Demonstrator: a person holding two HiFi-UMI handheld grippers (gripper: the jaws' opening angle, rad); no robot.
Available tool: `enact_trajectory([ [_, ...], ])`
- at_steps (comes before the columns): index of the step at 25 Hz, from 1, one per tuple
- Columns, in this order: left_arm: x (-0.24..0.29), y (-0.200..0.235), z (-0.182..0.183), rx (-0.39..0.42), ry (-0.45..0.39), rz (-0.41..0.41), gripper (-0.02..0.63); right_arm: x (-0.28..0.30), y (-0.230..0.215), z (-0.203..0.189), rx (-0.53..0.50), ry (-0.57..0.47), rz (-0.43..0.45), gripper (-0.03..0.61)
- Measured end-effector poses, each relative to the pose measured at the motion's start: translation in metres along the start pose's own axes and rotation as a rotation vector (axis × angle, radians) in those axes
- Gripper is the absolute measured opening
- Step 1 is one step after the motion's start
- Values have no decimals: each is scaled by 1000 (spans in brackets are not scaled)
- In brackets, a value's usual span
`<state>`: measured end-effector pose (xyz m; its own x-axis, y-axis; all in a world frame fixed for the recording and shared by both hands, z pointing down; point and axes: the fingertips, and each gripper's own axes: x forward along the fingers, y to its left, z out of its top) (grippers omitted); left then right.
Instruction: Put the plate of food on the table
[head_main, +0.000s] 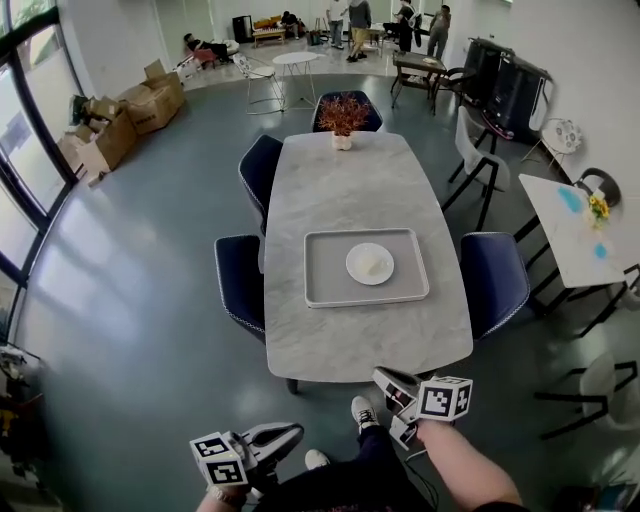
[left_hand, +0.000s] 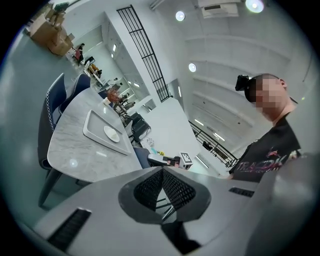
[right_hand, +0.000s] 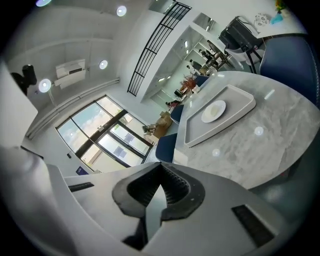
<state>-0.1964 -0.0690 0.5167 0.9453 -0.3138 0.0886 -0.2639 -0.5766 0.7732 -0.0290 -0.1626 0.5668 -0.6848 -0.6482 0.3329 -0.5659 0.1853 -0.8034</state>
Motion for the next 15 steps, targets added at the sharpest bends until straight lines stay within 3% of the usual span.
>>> enact_trajectory([
  [6,-17,-10,-28,-5,41,-48,7,-23,40,-59,-12,-10,30,9],
  [15,-20,-30,-60,1,100,-89,6,-57,73,-123,-134,28,72,9],
])
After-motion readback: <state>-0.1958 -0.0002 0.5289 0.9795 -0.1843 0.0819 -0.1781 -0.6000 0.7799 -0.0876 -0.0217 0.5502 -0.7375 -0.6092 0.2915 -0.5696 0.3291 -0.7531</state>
